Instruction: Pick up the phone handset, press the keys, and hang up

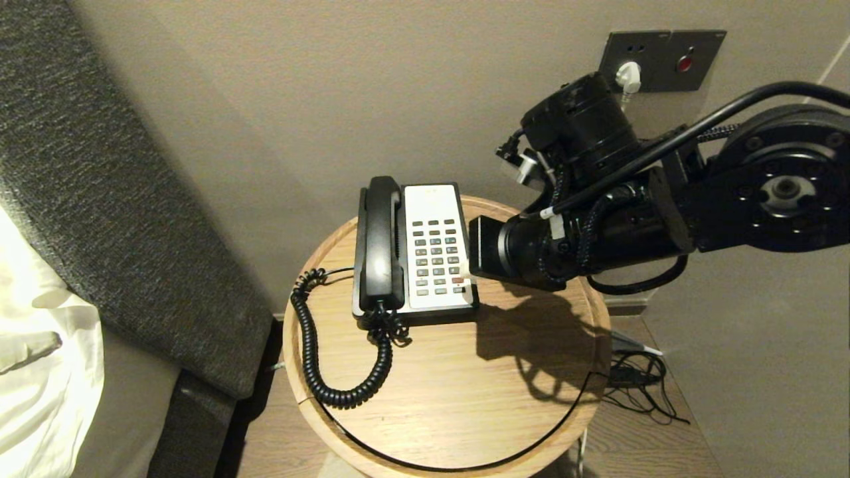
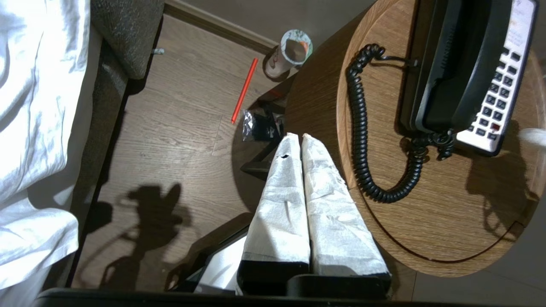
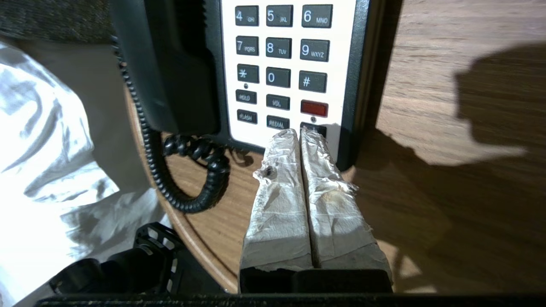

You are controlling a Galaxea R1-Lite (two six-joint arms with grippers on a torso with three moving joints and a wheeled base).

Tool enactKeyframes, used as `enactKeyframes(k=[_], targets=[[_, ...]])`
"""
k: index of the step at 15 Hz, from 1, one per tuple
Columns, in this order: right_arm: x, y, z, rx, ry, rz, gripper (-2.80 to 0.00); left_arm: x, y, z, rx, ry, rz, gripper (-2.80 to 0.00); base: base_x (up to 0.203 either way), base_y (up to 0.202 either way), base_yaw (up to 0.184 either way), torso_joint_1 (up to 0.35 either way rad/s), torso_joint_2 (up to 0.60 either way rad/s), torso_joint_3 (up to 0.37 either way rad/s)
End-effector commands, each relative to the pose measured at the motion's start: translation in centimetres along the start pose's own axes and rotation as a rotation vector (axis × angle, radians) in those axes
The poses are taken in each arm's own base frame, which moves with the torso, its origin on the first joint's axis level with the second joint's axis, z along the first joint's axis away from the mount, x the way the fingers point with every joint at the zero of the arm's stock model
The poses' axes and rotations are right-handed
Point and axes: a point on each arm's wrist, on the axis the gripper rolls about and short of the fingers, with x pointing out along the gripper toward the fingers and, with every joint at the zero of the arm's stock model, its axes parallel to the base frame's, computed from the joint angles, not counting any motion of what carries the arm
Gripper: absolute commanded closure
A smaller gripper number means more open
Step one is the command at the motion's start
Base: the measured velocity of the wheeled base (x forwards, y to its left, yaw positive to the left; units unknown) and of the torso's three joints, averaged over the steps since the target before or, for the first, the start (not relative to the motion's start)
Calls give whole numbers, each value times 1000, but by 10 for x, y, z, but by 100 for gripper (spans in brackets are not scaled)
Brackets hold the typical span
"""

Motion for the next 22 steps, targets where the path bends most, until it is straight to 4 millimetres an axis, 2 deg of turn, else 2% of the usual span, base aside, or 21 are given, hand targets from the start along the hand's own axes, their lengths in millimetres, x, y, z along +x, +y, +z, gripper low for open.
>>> enactKeyframes(k=[1, 5, 9, 12, 14, 16, 19, 22], targets=[[-27, 0, 1, 5, -35, 23, 0, 1, 2, -4, -4, 11, 11, 0, 0, 0, 0, 0, 0, 0], [-73, -12, -9, 11, -87, 23, 0, -8, 3, -3, -9, -35, 13, 0, 0, 0, 0, 0, 0, 0], [-129, -55, -37, 68, -150, -27, 0, -35, 18, -17, -22, -183, 95, 0, 0, 0, 0, 0, 0, 0], [-186, -90, -79, 115, -251, -49, 0, -54, 32, -37, -70, -313, 231, 0, 0, 0, 0, 0, 0, 0], [-220, -111, -114, 163, -347, -74, 0, -65, 44, -63, -76, -372, 266, 0, 0, 0, 0, 0, 0, 0], [-247, -124, -150, 213, -421, -97, 0, -68, 56, -88, -58, -395, 279, 0, 0, 0, 0, 0, 0, 0], [-274, -133, -198, 281, -496, -167, 0, -66, 65, -111, -24, -377, 220, 0, 0, 0, 0, 0, 0, 0], [-291, -133, -242, 305, -585, -226, 0, -65, 71, -131, 22, -379, 183, 0, 0, 0, 0, 0, 0, 0]])
